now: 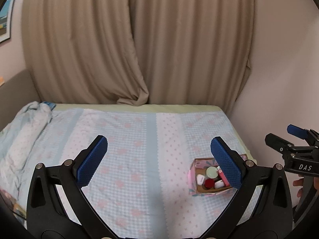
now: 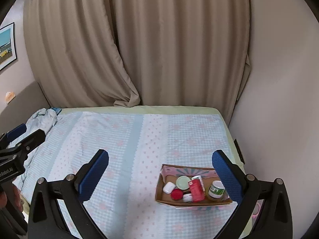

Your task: Organize rigid objects

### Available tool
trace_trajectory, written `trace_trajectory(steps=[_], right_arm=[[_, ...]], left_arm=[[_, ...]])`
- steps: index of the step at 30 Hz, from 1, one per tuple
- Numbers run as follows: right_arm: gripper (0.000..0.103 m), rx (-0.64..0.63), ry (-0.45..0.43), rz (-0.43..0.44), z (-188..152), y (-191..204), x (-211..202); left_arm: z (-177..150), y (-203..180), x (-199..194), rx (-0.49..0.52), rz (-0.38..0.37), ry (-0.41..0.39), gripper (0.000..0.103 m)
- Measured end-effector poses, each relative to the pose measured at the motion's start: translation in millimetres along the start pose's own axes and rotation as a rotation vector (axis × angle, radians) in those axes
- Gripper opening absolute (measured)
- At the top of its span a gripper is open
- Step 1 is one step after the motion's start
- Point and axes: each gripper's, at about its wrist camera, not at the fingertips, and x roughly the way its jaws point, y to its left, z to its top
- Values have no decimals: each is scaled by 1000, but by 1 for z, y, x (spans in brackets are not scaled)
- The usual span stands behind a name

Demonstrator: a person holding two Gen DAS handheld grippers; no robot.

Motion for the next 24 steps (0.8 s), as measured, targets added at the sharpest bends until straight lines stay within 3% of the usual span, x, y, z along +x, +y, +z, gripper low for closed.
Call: trace_trajectory(steps=[11,24], right_arm=[[103,25,-49,-24,-10,10,-12],[103,28,-50,-51,-11,10,-9]], left_arm=[[-17,5,-33,30,54,-88,103],[-16,4,-29,37,27,-67,103]])
